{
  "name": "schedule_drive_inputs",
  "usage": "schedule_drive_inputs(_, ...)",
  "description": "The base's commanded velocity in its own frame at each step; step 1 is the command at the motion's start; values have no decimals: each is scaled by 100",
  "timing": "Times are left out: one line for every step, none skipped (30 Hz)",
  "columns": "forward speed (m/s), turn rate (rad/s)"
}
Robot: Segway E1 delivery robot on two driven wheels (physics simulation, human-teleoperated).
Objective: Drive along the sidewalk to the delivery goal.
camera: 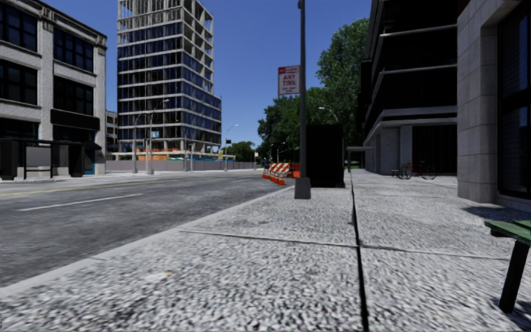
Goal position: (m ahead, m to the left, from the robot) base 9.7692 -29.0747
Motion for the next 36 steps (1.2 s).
schedule_drive_inputs(200, -36)
schedule_drive_inputs(200, -46)
schedule_drive_inputs(200, -54)
schedule_drive_inputs(200, -54)
schedule_drive_inputs(200, -56)
schedule_drive_inputs(200, -56)
schedule_drive_inputs(200, -57)
schedule_drive_inputs(200, -57)
schedule_drive_inputs(200, -57)
schedule_drive_inputs(200, -57)
schedule_drive_inputs(200, -57)
schedule_drive_inputs(200, -57)
schedule_drive_inputs(200, -57)
schedule_drive_inputs(200, -57)
schedule_drive_inputs(200, -57)
schedule_drive_inputs(200, -57)
schedule_drive_inputs(200, -57)
schedule_drive_inputs(200, -51)
schedule_drive_inputs(200, 0)
schedule_drive_inputs(200, 0)
schedule_drive_inputs(200, 0)
schedule_drive_inputs(200, 0)
schedule_drive_inputs(200, 0)
schedule_drive_inputs(200, 0)
schedule_drive_inputs(200, 0)
schedule_drive_inputs(200, 0)
schedule_drive_inputs(200, 0)
schedule_drive_inputs(200, 0)
schedule_drive_inputs(200, 0)
schedule_drive_inputs(200, -19)
schedule_drive_inputs(200, -35)
schedule_drive_inputs(200, -35)
schedule_drive_inputs(200, -44)
schedule_drive_inputs(200, -47)
schedule_drive_inputs(200, -48)
schedule_drive_inputs(200, -48)
